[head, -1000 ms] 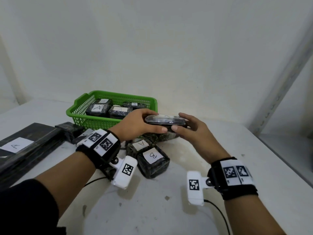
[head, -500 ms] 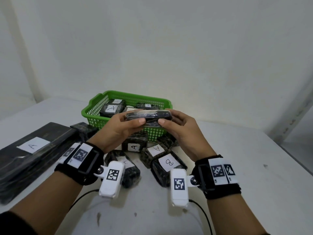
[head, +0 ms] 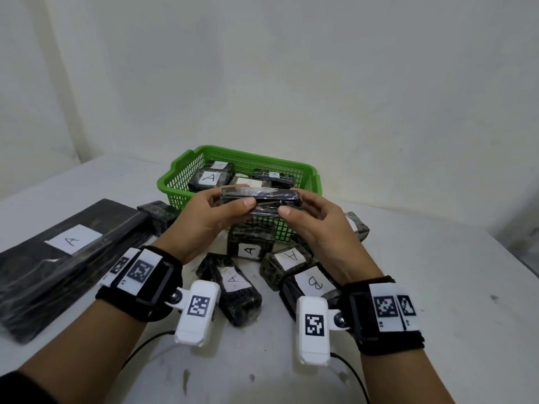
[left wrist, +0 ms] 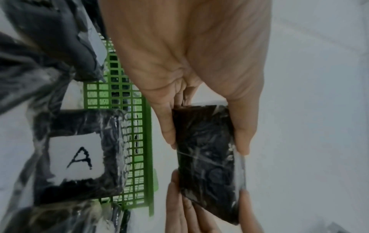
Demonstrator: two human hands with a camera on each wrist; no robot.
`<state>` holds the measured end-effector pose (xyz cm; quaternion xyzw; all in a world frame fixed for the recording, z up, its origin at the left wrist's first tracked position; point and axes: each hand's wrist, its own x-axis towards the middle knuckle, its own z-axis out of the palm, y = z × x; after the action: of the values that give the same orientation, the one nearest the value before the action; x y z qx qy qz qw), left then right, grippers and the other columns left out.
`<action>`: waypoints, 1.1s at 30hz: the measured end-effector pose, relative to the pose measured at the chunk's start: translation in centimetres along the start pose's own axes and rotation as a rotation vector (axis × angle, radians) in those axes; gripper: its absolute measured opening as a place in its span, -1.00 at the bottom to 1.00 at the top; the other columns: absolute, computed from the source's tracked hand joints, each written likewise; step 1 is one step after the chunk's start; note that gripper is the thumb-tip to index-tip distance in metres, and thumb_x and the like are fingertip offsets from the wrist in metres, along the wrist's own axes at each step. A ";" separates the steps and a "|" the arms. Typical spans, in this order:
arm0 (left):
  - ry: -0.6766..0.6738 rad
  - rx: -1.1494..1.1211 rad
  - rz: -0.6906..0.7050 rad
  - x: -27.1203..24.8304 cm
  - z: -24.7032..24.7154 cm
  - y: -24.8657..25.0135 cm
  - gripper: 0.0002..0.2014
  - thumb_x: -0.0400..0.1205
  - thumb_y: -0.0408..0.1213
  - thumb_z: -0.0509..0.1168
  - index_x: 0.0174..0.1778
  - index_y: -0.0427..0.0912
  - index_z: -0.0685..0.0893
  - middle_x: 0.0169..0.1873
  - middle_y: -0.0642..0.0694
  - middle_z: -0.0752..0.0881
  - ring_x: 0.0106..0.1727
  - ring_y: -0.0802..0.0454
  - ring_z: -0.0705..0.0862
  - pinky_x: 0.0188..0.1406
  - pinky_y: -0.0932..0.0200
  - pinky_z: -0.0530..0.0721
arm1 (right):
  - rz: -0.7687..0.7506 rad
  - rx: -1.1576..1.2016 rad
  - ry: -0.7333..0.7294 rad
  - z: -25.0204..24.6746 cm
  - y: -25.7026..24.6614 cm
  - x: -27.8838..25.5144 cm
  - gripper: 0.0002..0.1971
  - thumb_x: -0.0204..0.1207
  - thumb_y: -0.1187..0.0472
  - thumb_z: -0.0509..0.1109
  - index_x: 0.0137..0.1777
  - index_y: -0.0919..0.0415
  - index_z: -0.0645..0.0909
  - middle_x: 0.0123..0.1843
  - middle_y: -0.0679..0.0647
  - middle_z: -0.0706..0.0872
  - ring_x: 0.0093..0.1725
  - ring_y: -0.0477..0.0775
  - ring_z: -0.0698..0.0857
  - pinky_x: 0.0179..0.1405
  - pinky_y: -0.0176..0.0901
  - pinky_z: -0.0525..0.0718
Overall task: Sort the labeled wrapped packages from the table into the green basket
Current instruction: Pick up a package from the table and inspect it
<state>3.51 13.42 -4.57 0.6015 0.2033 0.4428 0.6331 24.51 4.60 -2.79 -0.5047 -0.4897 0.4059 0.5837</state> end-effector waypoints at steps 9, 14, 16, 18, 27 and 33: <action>-0.049 0.143 -0.058 -0.7 0.3 -0.4 -0.23 0.29 -0.05 0.71 0.45 -0.11 0.68 0.28 -0.15 0.83 0.37 -0.14 0.77 0.49 -0.09 0.63 | -0.026 -0.039 -0.003 -0.4 0.6 -1.1 -0.20 0.14 0.10 0.88 0.42 0.15 0.70 0.28 0.06 0.87 0.29 0.05 0.85 0.37 0.03 0.78; -0.089 0.159 -0.068 -1.1 0.3 0.0 -0.25 0.31 -0.14 0.68 0.45 -0.16 0.67 0.30 -0.16 0.82 0.39 -0.14 0.76 0.56 -0.23 0.57 | -0.025 -0.051 0.002 -0.3 0.7 -1.6 -0.25 0.15 0.02 0.86 0.39 0.11 0.73 0.25 0.06 0.88 0.28 0.05 0.86 0.42 0.11 0.76; -0.076 0.134 -0.060 -1.2 0.1 0.0 -0.26 0.32 -0.17 0.66 0.46 -0.18 0.66 0.31 -0.20 0.81 0.40 -0.18 0.75 0.57 -0.25 0.56 | -0.008 -0.070 -0.015 -0.3 1.0 -1.5 -0.20 0.11 -0.02 0.87 0.41 0.03 0.72 0.33 0.02 0.85 0.36 0.03 0.81 0.48 0.12 0.72; -0.092 0.087 -0.074 -1.5 -0.1 -0.1 -0.18 0.29 -0.13 0.73 0.49 -0.17 0.63 0.34 -0.22 0.79 0.42 -0.21 0.74 0.56 -0.21 0.57 | -0.015 -0.074 -0.012 -0.3 1.0 -1.5 -0.18 0.06 -0.03 0.83 0.41 0.00 0.72 0.35 0.01 0.84 0.40 0.05 0.79 0.53 0.16 0.67; -0.098 0.171 0.050 -1.9 -0.3 0.8 -0.17 0.28 -0.57 0.62 0.52 -0.25 0.55 0.42 -0.13 0.72 0.48 -0.09 0.69 0.38 0.09 0.71 | 0.085 0.128 -0.074 0.1 0.1 -2.1 -0.27 0.32 0.09 0.76 0.47 0.25 0.59 0.27 0.15 0.85 0.23 0.12 0.86 0.22 0.03 0.84; -0.033 0.045 -0.086 -2.0 1.6 0.3 -0.41 0.57 -0.14 0.57 0.47 -0.27 0.60 0.31 -0.20 0.77 0.27 -0.14 0.78 0.24 0.02 0.80 | 0.118 0.187 0.030 0.4 0.9 -2.1 -0.52 0.48 0.39 0.60 0.39 0.43 0.65 0.22 0.26 0.87 0.15 0.21 0.89 0.17 0.08 0.87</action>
<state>3.61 10.83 -4.51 0.6134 0.2284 0.4005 0.6412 23.70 2.79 -4.00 -0.4820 -0.4101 0.4760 0.6106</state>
